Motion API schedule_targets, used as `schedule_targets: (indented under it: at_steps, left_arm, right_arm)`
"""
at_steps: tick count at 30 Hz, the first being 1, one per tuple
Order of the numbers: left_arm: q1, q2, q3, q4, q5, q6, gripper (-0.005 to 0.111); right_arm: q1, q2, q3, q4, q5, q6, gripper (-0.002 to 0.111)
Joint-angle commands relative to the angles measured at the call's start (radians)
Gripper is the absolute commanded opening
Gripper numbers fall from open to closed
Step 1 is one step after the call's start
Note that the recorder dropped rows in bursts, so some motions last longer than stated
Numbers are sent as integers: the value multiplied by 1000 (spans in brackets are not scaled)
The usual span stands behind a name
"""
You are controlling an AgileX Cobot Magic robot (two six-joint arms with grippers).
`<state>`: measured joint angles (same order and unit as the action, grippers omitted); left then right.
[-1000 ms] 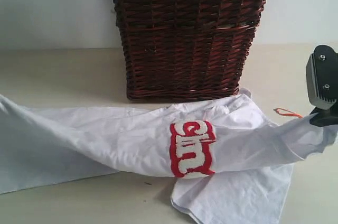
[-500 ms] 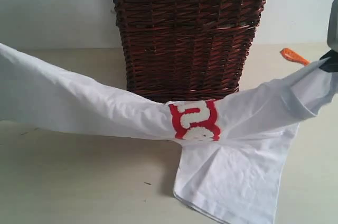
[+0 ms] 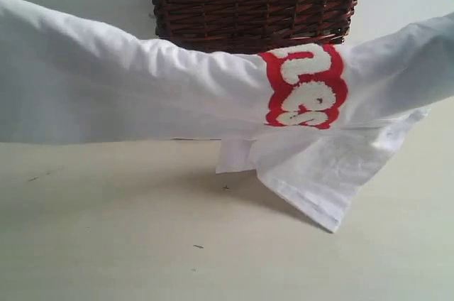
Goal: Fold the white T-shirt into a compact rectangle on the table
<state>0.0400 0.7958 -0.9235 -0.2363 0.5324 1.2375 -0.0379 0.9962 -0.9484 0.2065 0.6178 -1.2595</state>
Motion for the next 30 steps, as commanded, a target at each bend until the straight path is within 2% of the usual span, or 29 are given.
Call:
schedule_targets:
  at_steps: [1, 4, 14, 19, 30]
  left_arm:
    - [0, -34, -7, -14, 86, -26, 0]
    - [0, -41, -7, -22, 128, -57, 0]
    - [0, -189, -7, -52, 146, -72, 0]
    - [0, -285, -7, -121, 250, -72, 0]
    - [0, -473, -7, -164, 367, -125, 0]
  right_arm:
    - [-8, -54, -10, 4, 55, 9, 0]
    - [-8, -72, -10, 18, 76, 9, 0]
    - [-8, -215, -10, 90, 131, 7, 0]
    - [-8, -294, -10, 135, 271, 7, 0]
    - [-8, -462, -10, 169, 295, 32, 0]
